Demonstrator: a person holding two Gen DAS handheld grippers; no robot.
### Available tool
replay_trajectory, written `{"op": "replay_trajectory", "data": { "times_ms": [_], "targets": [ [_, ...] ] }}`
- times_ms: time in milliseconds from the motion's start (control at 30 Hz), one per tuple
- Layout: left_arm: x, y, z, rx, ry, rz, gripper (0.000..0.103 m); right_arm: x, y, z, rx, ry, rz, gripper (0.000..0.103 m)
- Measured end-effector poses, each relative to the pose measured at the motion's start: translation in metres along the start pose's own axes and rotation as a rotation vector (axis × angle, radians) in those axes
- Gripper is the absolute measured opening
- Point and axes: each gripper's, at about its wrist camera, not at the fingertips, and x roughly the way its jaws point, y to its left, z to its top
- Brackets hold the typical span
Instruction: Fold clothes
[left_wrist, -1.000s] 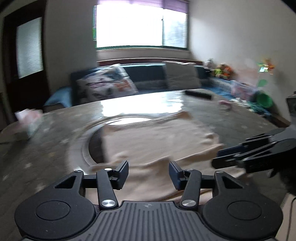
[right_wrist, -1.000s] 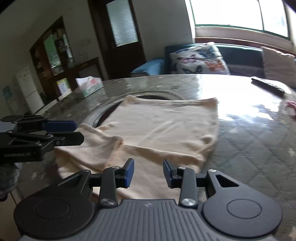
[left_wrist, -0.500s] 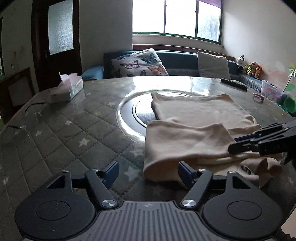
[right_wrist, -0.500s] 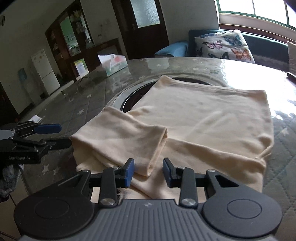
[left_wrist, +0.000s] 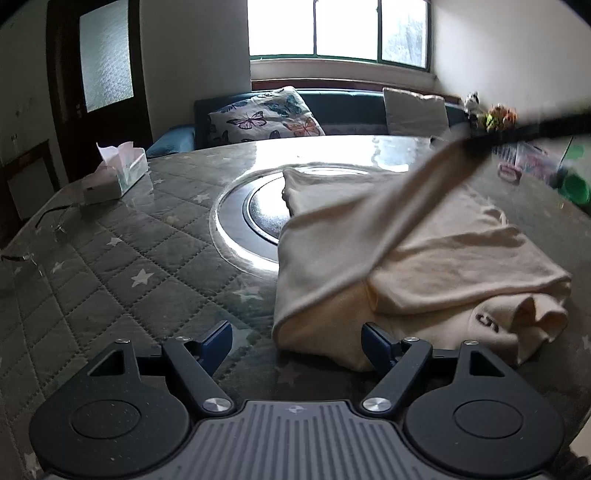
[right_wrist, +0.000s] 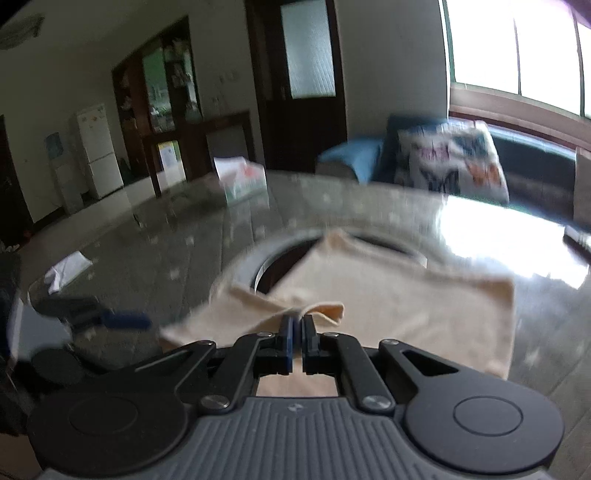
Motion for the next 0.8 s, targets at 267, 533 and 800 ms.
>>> {"op": "replay_trajectory", "data": {
  "times_ms": [267,533,800],
  "targets": [
    [0.002,-0.001,-0.002,0.022,0.004,0.041,0.078,-0.043,-0.001,0.031,-0.089,-0.132,-0.056,0.004],
    [-0.001,0.001,-0.004,0.022,0.008,0.056,0.078,-0.053,-0.034,-0.016,-0.045,-0.001,-0.153,0.004],
    [-0.013,0.004,-0.002,0.057,0.016,0.040,0.079,-0.034,-0.060,-0.081,0.064,0.223,-0.160,0.009]
  ]
}}
